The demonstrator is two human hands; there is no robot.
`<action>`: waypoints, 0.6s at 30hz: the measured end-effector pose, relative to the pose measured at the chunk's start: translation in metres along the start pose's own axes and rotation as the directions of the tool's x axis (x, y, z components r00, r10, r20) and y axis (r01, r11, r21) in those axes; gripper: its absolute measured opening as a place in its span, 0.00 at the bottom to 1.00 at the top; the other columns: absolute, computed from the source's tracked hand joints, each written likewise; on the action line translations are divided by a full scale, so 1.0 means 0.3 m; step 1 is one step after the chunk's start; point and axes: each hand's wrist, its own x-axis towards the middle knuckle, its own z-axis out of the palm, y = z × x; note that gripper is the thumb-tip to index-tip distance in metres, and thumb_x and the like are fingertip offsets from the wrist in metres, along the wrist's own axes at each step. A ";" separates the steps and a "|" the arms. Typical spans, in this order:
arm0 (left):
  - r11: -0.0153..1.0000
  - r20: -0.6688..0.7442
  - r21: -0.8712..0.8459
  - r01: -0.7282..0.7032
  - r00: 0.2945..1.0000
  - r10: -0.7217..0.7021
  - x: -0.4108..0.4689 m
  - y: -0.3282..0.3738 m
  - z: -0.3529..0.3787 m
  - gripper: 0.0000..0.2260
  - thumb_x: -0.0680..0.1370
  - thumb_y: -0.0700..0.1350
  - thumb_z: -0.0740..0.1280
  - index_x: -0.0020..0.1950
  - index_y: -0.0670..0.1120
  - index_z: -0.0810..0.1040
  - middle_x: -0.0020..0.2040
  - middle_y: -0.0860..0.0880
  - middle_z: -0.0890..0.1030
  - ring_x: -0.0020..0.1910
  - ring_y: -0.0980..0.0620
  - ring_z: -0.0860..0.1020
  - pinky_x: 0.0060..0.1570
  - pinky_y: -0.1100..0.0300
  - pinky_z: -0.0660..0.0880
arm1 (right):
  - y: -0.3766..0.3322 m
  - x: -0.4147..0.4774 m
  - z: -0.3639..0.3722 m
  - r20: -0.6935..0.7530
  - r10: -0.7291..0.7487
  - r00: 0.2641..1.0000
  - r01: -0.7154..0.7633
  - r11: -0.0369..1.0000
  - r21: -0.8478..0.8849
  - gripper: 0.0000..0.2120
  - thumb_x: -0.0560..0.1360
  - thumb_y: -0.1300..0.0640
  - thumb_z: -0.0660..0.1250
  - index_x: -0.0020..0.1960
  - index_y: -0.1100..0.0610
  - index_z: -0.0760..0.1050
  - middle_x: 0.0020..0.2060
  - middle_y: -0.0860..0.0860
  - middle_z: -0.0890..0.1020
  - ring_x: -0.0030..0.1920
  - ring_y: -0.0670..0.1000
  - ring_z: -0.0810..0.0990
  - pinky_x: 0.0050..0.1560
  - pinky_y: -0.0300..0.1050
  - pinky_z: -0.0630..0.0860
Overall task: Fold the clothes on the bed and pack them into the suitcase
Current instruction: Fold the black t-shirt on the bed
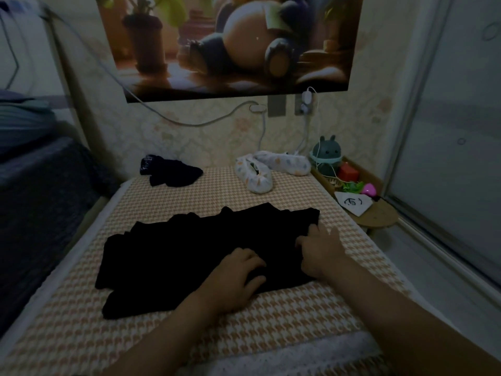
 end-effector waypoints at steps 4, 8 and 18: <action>0.893 0.297 -0.248 0.375 0.907 -0.299 -0.026 -0.060 -0.043 0.27 0.79 0.67 0.49 0.77 0.60 0.55 0.78 0.59 0.53 0.77 0.55 0.50 0.76 0.53 0.48 | -0.120 0.018 -0.026 -0.032 -0.188 0.982 0.189 0.982 0.027 0.27 0.75 0.48 0.62 0.74 0.49 0.64 0.72 0.56 0.64 0.70 0.58 0.63 0.70 0.60 0.60; 0.880 0.086 -0.318 0.352 0.935 -0.343 -0.108 -0.145 -0.107 0.18 0.83 0.50 0.56 0.73 0.51 0.67 0.69 0.56 0.69 0.68 0.58 0.67 0.66 0.67 0.59 | -0.255 0.023 -0.049 0.208 -0.251 0.945 0.227 0.965 0.134 0.20 0.79 0.53 0.60 0.71 0.51 0.70 0.66 0.53 0.74 0.64 0.55 0.73 0.65 0.51 0.70; 0.511 -0.102 -0.166 0.843 0.501 -0.860 -0.515 -0.451 -0.204 0.13 0.79 0.49 0.65 0.41 0.42 0.74 0.38 0.44 0.78 0.37 0.47 0.75 0.34 0.57 0.71 | -0.574 0.002 -0.028 -0.028 -0.500 0.866 0.494 0.843 0.214 0.23 0.83 0.50 0.51 0.77 0.48 0.58 0.76 0.50 0.60 0.72 0.54 0.64 0.69 0.53 0.63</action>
